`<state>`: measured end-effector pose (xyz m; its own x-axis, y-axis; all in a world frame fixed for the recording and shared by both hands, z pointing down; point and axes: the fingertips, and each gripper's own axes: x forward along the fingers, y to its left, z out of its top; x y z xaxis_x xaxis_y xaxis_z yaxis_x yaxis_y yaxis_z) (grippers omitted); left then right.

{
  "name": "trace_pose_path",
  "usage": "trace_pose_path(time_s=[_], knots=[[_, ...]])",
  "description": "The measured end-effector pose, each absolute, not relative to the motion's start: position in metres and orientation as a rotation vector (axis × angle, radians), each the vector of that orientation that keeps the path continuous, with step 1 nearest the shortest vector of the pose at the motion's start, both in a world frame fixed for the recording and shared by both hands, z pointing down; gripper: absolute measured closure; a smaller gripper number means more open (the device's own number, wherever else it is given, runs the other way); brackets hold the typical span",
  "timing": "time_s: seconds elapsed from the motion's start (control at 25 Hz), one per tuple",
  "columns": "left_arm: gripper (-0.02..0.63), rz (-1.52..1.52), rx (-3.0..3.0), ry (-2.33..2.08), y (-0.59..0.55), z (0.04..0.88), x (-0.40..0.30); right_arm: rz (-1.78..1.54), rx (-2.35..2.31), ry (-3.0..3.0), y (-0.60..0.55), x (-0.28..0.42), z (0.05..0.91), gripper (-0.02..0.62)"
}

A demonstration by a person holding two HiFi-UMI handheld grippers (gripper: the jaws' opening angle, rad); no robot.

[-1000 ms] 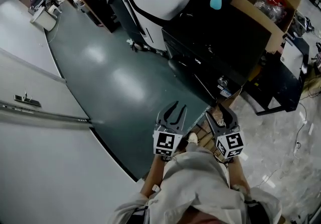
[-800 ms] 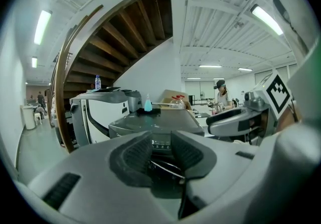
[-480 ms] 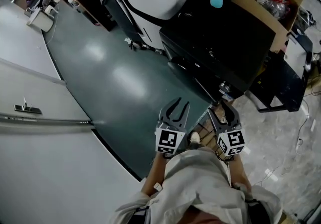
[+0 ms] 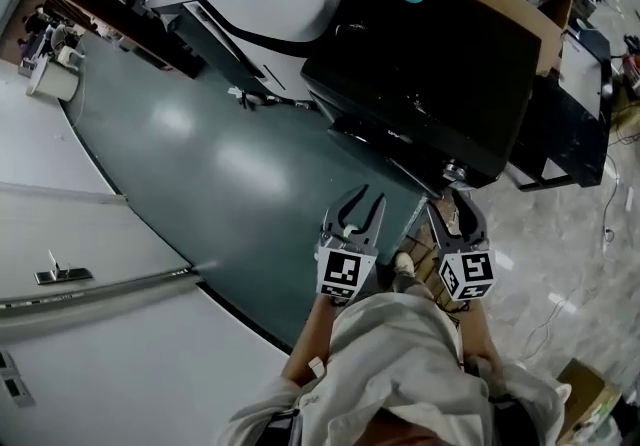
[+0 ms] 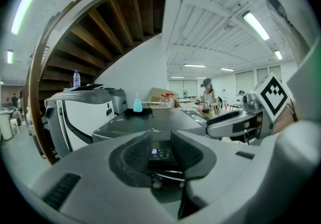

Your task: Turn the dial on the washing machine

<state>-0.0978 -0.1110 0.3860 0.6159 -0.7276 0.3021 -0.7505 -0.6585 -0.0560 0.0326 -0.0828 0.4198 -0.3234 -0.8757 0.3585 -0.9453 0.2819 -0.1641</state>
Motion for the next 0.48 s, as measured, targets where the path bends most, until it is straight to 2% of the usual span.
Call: trace_pose_path(time_s=[0.48], knots=[[0.485, 0.514, 2.884, -0.834, -0.164, 0.416, -0.111, 0.549, 2.096, -1.955, -0.104, 0.04, 0.444, 0.359]])
